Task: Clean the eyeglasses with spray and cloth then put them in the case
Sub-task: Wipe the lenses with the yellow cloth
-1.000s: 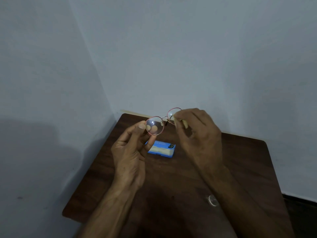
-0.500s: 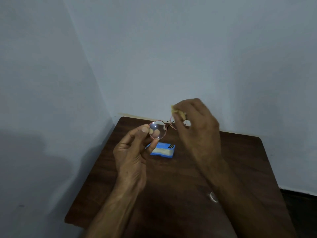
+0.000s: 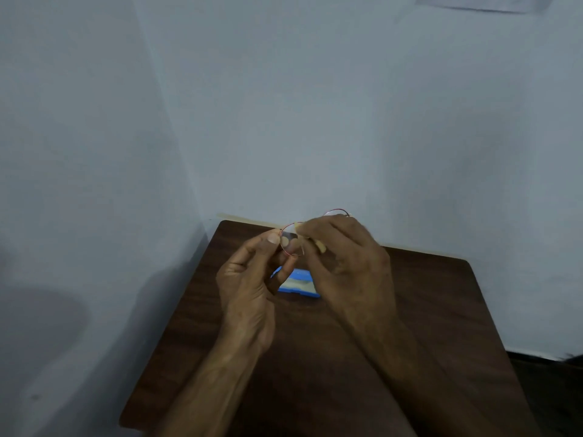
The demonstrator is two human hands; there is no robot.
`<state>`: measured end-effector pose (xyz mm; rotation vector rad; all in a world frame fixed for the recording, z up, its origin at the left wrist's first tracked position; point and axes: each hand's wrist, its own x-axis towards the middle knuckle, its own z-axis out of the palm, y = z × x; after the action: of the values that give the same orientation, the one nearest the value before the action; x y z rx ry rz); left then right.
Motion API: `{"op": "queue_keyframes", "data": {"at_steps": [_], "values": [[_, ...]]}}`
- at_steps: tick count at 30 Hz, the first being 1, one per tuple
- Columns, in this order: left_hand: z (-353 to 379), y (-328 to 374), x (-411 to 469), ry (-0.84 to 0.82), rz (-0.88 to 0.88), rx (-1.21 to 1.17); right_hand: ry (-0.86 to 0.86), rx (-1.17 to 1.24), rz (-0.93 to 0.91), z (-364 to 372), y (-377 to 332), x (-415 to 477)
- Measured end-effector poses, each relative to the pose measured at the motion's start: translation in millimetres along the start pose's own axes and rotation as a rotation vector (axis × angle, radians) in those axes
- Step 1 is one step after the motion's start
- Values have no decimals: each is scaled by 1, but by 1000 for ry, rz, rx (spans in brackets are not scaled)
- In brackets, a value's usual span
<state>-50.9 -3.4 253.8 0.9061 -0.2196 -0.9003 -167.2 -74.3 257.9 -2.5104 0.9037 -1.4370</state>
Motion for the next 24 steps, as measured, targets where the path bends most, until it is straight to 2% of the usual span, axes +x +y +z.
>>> {"op": "queue_keyframes", "data": {"at_steps": [7, 11, 15, 20, 24], "values": [[-12, 14, 6, -48, -30, -38, 108, -231, 75, -7, -1, 22], [-20, 21, 11, -21, -82, -104, -9, -228, -2, -1, -18, 9], [-28, 26, 14, -6, -117, -130, 73, -254, 57, -4, -10, 17], [-33, 32, 17, -4, -137, -190, -37, -255, -31, 6, -32, 7], [-38, 35, 17, -14, -164, -195, 104, -279, 51, 1, -23, 19]]}}
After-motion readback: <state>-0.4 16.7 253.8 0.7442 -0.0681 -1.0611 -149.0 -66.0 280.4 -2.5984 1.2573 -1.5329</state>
